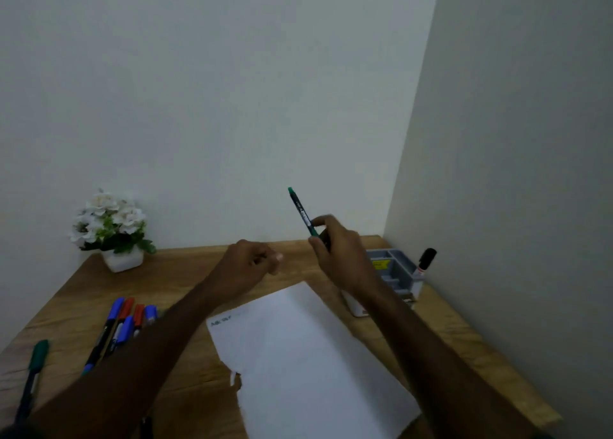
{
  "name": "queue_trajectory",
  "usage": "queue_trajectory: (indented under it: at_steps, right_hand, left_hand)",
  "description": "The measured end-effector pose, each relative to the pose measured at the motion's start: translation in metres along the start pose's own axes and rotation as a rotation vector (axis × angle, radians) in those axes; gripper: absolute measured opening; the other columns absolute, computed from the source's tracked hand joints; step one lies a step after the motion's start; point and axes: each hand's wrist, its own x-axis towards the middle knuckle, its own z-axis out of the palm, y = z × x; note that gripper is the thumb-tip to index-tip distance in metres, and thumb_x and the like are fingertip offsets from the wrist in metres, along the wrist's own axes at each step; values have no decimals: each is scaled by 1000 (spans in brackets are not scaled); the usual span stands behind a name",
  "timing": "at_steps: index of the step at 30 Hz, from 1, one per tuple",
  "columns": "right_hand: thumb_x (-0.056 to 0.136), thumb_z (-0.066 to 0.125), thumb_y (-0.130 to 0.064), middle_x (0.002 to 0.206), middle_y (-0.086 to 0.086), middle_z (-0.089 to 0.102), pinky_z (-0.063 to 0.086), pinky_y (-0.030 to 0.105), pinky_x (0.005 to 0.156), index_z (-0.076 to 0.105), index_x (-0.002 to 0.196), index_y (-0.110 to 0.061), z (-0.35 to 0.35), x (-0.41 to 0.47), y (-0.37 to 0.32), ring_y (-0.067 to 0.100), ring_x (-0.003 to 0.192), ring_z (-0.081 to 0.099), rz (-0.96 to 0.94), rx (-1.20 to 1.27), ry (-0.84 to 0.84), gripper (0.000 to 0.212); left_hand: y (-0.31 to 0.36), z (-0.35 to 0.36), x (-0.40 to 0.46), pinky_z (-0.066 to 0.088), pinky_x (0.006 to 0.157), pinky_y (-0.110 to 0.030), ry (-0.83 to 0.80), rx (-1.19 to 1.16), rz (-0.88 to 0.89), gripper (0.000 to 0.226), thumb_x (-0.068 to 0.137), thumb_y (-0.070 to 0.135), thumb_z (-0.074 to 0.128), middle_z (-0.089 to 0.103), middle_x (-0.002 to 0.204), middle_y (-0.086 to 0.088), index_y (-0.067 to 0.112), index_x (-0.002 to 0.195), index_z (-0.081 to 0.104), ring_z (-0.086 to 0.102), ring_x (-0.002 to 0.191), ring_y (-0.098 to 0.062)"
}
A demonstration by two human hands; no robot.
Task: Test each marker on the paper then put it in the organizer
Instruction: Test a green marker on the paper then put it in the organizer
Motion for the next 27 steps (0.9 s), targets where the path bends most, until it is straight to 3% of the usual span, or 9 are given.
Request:
queue_trajectory:
  at_steps: [2,6,10,13,15,17,21,25,27]
  right_hand:
    - [93,64,-20,71,-3,64,46,30,60,61,105,-16,-34,3,6,15,64,61,21,-60,81,13]
    - [87,74,-22,77,-8,64,39,3,57,69,88,-18,-106,6,33,-6,68,56,125,-153,227,6]
    - [82,78,-26,80,-5,70,48,13,64,75,86,-16,-156,-6,55,2,73,64,215,-218,255,11]
    - [82,78,-26,73,-3,69,49,18,59,74,82,-14,-171,-15,62,5,66,63,215,-283,252,13]
    - [82,77,-26,71,-5,67,43,13,55,73,81,-15,-175,-19,68,1,63,60,217,-316,248,13]
    - [81,78,-27,70,-7,64,41,9,54,73,82,-16,-174,-22,71,-2,62,58,227,-338,221,12]
    - [80,79,-28,75,0,69,54,26,62,74,85,-13,-161,-25,78,12,69,64,251,-356,120,16]
    - [79,82,-31,80,-1,68,47,20,60,76,88,-14,-144,-26,86,12,74,63,273,-411,-4,20]
    - [76,84,-34,73,-10,55,38,15,54,77,89,-13,-140,-26,88,12,74,59,280,-457,-33,26]
  left_hand:
    - [17,16,17,50,65,-25,-46,45,44,27,90,35,64,71,69,13,24,66,72,65,67,-2]
    - [55,47,43,47,62,-19,-102,44,130,26,88,35,67,71,65,12,29,63,67,64,62,-2]
    - [83,72,59,49,64,-28,-144,75,212,25,90,31,65,70,65,6,25,66,68,64,61,-10]
    - [92,85,66,44,56,-14,-168,75,228,25,91,29,65,69,64,7,18,70,71,61,57,-3]
    - [95,91,68,40,54,-6,-185,64,215,23,91,28,65,68,63,8,17,72,71,61,55,2]
    - [95,94,68,41,54,-5,-197,61,209,21,91,28,65,69,64,7,16,75,72,62,56,2]
    - [94,98,68,42,54,-9,-208,82,196,21,90,29,66,69,63,10,16,76,73,62,57,0]
    - [92,95,65,49,58,-23,-200,102,178,21,90,30,66,70,66,6,14,77,74,64,60,-7]
    - [90,93,63,47,57,-22,-196,97,169,20,89,30,67,68,64,9,19,73,72,62,57,-3]
